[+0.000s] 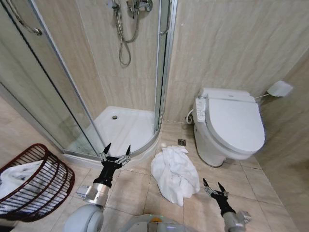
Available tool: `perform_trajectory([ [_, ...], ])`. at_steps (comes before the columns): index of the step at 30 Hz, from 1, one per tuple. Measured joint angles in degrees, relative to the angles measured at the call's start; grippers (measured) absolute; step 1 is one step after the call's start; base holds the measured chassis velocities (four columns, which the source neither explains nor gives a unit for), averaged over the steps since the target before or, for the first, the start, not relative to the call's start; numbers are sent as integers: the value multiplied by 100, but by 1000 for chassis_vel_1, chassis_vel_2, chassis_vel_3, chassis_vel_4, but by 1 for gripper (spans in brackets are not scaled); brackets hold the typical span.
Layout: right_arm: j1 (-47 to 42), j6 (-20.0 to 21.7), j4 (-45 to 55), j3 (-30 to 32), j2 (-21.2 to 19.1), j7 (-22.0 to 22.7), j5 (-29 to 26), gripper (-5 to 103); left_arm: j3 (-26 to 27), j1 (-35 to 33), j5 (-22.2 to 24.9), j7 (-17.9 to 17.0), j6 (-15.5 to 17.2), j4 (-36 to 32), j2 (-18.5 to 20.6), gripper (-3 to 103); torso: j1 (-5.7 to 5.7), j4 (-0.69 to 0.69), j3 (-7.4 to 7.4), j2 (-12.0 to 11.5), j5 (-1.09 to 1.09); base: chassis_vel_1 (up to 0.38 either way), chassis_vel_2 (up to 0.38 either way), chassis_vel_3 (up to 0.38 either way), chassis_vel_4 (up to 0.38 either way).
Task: Discard the used towel into the hamper.
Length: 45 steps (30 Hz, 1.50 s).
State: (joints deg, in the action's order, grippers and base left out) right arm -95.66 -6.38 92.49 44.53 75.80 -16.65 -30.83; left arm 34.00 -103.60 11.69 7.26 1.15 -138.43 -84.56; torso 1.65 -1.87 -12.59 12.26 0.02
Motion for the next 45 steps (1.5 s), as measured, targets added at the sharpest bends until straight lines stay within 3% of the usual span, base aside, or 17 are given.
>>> perform_trajectory([
  [14,1210,27,-1348,-996,-898,-420,29,100,0,0,0,0,0,0,0,100,2,0,-4,5,-1,0,0,0,0],
  [23,1898,98,-1855,-1424,-1010,-285,265,100,0,0,0,0,0,0,0,100,2,0,-5,7,-2,0,0,0,0],
  [26,2330,-599,-2448,-1720,-898,175,306,100,0,0,0,0,0,0,0,100,3,-1,-5,7,1,0,0,0,0],
  [29,2410,-791,-2570,-1881,-866,204,209,100,0,0,0,0,0,0,0,100,3,0,-5,8,-3,0,0,0,0],
  [36,2522,-876,-2776,-2120,-865,-113,214,100,0,0,0,0,0,0,0,100,3,1,-5,9,-3,0,0,0,0],
  [45,3323,-1642,-4267,-2476,-660,-542,499,100,0,0,0,0,0,0,0,100,3,0,-6,9,-2,0,0,0,0],
])
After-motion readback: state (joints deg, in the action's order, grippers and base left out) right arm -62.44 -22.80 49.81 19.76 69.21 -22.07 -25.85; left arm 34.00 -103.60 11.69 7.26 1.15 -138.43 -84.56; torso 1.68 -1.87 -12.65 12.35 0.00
